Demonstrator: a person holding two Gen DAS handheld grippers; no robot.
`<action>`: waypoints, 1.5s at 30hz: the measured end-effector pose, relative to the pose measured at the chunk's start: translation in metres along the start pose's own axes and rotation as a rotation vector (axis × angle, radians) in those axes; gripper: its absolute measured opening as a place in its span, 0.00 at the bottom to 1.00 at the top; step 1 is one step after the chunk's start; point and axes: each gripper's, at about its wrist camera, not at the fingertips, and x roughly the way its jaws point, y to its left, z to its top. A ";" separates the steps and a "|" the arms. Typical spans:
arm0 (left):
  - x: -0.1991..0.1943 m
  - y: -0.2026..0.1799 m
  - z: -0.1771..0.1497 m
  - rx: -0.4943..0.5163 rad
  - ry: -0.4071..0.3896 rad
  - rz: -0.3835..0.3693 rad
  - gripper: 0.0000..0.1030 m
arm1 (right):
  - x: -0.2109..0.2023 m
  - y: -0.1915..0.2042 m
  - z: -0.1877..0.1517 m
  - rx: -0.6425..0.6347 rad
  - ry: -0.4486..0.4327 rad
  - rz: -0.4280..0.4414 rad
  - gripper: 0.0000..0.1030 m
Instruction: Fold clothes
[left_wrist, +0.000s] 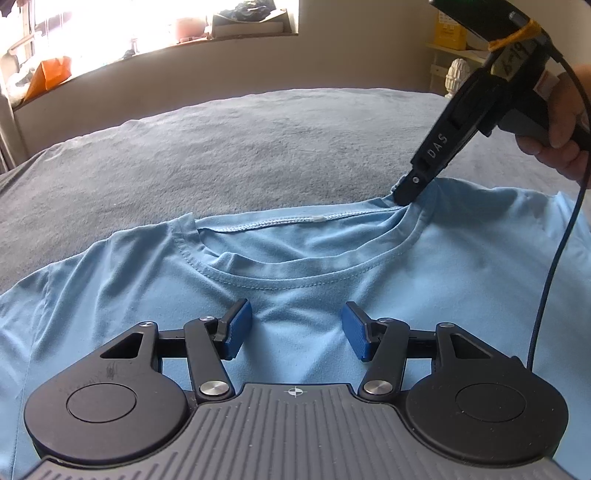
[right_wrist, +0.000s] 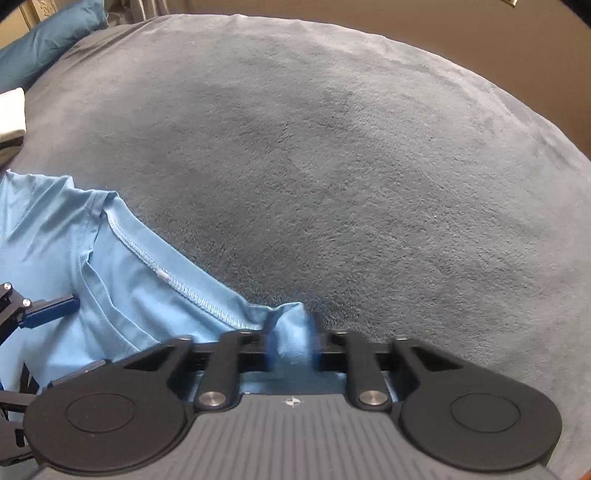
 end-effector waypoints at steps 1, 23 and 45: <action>0.000 0.000 -0.001 0.000 -0.001 0.002 0.53 | 0.000 0.001 -0.001 -0.007 -0.009 -0.008 0.06; -0.013 0.006 -0.008 -0.023 -0.054 0.000 0.53 | -0.023 0.041 0.004 0.059 -0.198 0.182 0.15; 0.007 0.005 0.015 -0.124 0.008 0.057 0.54 | -0.043 -0.108 -0.098 0.664 -0.095 0.211 0.13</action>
